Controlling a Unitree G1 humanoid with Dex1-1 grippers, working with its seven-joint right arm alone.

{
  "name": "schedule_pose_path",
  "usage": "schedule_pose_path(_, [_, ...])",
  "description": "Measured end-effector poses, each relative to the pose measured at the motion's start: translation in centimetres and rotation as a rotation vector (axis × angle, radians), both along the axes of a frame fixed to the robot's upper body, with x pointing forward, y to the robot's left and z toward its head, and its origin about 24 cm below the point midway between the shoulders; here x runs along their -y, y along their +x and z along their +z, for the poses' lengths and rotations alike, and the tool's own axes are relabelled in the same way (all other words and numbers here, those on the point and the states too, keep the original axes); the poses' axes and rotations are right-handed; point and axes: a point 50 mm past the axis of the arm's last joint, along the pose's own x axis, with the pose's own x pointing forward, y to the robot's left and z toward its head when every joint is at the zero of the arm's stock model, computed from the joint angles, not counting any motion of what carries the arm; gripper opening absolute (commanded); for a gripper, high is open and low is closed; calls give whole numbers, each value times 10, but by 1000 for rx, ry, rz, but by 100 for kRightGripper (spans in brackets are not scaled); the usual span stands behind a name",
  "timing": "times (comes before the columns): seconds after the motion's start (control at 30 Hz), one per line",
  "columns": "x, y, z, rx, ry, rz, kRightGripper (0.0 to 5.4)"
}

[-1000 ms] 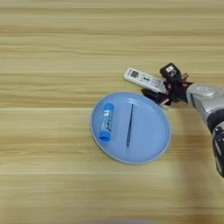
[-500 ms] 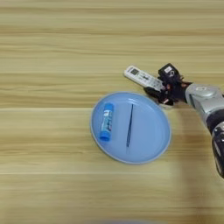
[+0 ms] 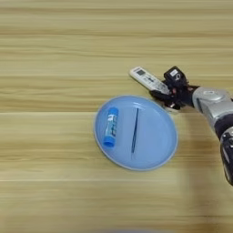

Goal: Move the objects on the table

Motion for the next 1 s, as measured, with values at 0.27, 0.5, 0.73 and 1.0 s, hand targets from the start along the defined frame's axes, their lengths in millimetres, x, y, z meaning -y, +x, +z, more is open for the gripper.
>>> schedule_pose_path(0.27, [-5,-2,0,-5,32,55,289])
schedule_pose_path(0.5, [-12,-6,-2,-34,145,110,287])
schedule_pose_path(0.73, [-17,-8,-3,-41,199,139,287])
schedule_pose_path(1.0, [-18,-6,4,-4,251,151,287])
